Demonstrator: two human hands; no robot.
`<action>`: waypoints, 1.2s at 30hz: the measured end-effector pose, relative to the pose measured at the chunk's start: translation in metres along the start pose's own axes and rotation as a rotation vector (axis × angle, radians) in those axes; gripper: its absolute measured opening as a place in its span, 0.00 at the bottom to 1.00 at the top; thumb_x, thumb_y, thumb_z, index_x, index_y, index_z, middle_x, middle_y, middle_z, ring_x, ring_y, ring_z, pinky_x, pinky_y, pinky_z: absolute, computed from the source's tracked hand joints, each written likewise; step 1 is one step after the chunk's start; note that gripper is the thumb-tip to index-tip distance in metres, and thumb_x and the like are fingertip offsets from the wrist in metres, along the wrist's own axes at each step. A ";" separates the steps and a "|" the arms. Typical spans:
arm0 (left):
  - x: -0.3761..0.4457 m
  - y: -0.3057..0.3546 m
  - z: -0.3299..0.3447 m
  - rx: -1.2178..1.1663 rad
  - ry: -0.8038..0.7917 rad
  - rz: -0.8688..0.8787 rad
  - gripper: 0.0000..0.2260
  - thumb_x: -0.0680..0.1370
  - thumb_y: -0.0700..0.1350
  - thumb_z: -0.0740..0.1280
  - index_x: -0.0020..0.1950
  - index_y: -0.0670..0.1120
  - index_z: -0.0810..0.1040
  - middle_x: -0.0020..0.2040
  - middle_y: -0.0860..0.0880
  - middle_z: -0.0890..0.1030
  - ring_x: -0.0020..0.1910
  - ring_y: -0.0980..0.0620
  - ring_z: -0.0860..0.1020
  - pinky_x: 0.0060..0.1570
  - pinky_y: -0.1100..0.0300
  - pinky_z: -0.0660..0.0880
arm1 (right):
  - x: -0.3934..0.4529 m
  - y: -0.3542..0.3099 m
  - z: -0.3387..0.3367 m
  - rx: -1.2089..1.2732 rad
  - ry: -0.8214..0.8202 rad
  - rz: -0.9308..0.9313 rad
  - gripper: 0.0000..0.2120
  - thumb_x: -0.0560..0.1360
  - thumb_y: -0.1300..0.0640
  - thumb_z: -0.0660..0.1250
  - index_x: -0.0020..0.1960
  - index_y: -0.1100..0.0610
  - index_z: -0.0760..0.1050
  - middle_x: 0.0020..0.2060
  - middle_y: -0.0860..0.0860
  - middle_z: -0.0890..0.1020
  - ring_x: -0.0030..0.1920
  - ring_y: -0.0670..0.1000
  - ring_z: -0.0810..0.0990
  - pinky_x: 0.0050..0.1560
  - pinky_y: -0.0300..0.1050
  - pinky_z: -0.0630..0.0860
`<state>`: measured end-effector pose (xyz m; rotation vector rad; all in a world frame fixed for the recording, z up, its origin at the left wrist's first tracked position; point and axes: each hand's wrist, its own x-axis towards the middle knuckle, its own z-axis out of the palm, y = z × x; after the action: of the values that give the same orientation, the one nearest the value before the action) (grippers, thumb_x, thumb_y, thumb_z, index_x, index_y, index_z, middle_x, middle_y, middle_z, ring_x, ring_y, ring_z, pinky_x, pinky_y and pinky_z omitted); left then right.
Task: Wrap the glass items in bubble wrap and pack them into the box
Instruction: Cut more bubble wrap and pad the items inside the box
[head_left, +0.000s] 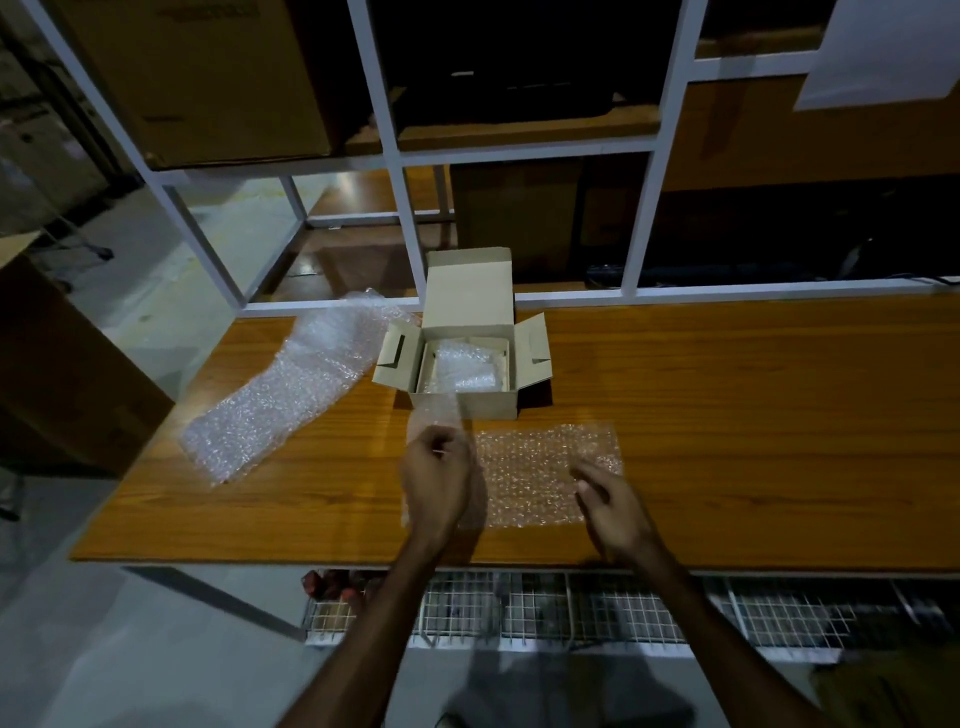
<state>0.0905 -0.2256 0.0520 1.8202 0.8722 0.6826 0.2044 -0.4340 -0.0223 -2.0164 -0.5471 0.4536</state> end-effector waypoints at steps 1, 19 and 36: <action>-0.008 0.007 0.014 -0.017 -0.045 0.023 0.06 0.82 0.37 0.68 0.49 0.47 0.82 0.43 0.52 0.83 0.42 0.62 0.80 0.38 0.70 0.73 | 0.000 0.001 -0.004 0.046 0.042 0.014 0.19 0.86 0.62 0.60 0.76 0.57 0.72 0.75 0.51 0.73 0.72 0.46 0.70 0.67 0.38 0.69; -0.049 -0.008 0.109 0.444 -0.400 0.472 0.11 0.83 0.49 0.62 0.47 0.52 0.83 0.45 0.54 0.84 0.47 0.56 0.78 0.60 0.49 0.75 | 0.012 0.015 -0.029 0.159 0.440 0.171 0.16 0.83 0.65 0.65 0.70 0.57 0.77 0.62 0.51 0.81 0.60 0.52 0.79 0.54 0.46 0.78; -0.014 -0.063 0.069 0.849 -0.534 0.472 0.28 0.86 0.59 0.45 0.80 0.48 0.65 0.82 0.41 0.64 0.82 0.39 0.59 0.80 0.38 0.59 | 0.026 -0.008 -0.011 0.080 0.381 0.102 0.09 0.84 0.52 0.62 0.60 0.40 0.76 0.52 0.54 0.84 0.40 0.51 0.79 0.34 0.44 0.75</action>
<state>0.1185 -0.2559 -0.0332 2.8401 0.3685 0.0374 0.2301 -0.4238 -0.0125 -1.9940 -0.1891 0.1405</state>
